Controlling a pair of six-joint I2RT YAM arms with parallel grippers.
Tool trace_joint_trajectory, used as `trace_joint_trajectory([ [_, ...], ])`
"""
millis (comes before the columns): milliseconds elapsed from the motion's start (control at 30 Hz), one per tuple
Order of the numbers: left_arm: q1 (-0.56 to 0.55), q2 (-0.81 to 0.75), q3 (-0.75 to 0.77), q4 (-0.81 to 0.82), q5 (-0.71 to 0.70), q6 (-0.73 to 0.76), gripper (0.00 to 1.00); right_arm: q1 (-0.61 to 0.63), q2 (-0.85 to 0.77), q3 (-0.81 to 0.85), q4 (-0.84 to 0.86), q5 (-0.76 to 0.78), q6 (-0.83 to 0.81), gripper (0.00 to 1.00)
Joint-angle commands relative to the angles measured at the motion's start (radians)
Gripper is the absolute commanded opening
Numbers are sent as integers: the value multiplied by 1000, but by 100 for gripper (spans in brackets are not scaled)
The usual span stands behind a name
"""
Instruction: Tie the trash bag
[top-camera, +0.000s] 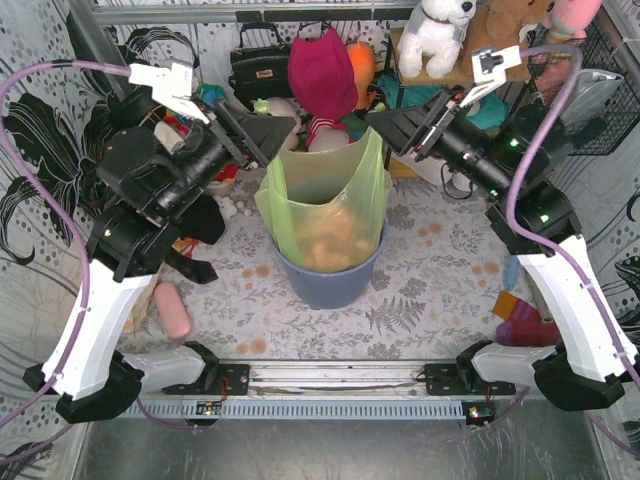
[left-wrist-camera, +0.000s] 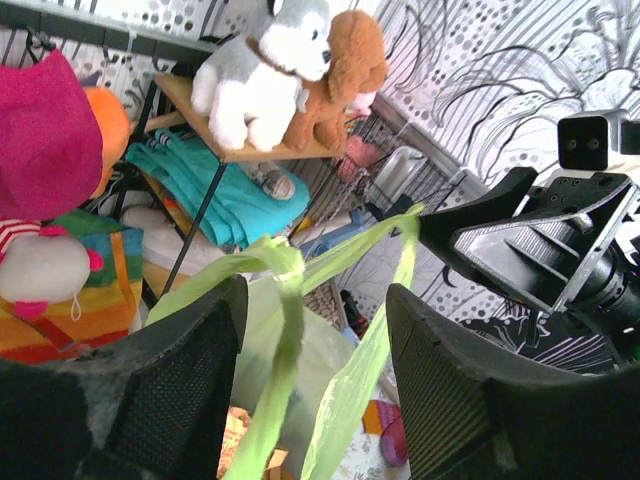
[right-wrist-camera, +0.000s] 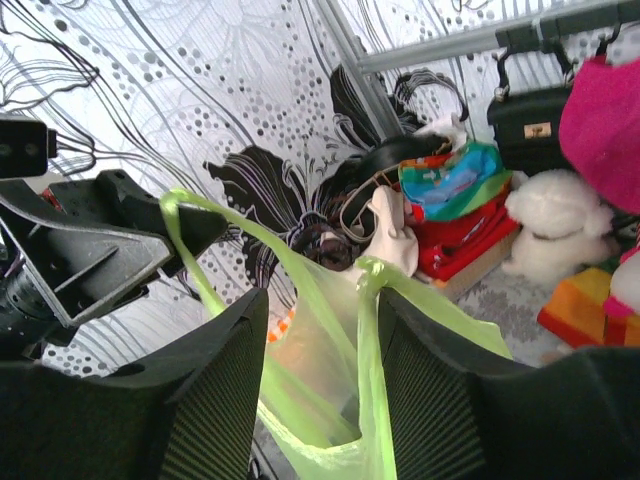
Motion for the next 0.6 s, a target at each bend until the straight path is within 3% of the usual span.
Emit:
trace_joint_trajectory([
  [0,6,-49,67,6,17,-10,68,0,1,116,-90,31,-76,49],
  [267,6,-61,135,-107,52,8,72,1,100,342,-321,58,-151,50],
  [433,6,-38,168,-83,228,-46,74,1,194,507,-485,50,-199,47],
  [567,4,44,259,-124,360,-76,67,0,232,561,-535,37,-211,46],
])
